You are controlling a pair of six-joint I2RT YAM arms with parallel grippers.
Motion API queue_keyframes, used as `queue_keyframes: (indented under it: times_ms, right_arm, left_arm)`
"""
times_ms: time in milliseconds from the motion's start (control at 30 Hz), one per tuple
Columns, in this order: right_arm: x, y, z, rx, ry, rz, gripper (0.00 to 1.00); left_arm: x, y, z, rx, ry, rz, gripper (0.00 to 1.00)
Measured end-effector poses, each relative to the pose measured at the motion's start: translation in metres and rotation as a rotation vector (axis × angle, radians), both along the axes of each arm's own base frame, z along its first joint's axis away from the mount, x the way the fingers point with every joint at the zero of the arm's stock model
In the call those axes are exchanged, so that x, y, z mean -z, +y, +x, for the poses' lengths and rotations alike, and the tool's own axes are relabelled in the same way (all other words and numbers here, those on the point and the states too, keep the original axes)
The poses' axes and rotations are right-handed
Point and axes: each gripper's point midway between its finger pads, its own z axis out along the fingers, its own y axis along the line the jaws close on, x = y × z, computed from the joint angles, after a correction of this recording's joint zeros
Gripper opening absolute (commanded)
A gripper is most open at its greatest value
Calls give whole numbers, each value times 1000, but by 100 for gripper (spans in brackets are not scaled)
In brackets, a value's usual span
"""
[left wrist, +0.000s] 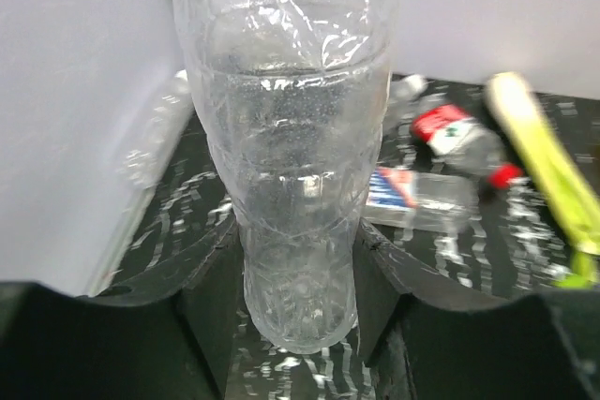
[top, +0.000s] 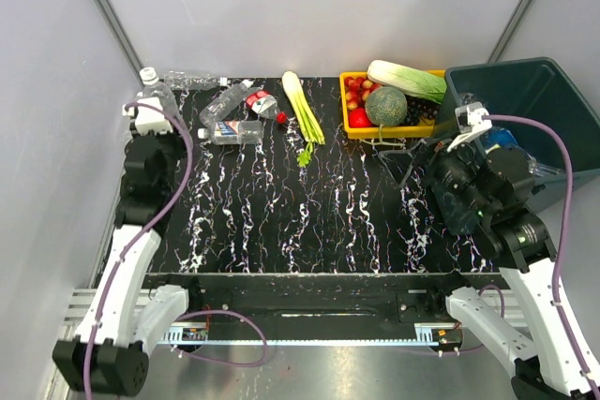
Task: Put the plastic bottles in the bin
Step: Pick up the plastic bottle from the corner of the board.
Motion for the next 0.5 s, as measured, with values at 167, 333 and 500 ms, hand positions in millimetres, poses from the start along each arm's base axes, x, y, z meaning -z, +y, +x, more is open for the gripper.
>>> queue_keyframes:
  times_ms: [167, 333, 500]
  right_arm:
    - [2, 7, 15, -2, 39, -1, 99]
    - [3, 19, 22, -43, 61, 49, 99]
    - [-3, 38, 20, -131, 44, 154, 99]
  left_arm:
    - [-10, -48, -28, 243, -90, -127, 14]
    - [7, -100, -54, 523, -72, -226, 10]
    - [16, -152, -80, 788, -50, -305, 11]
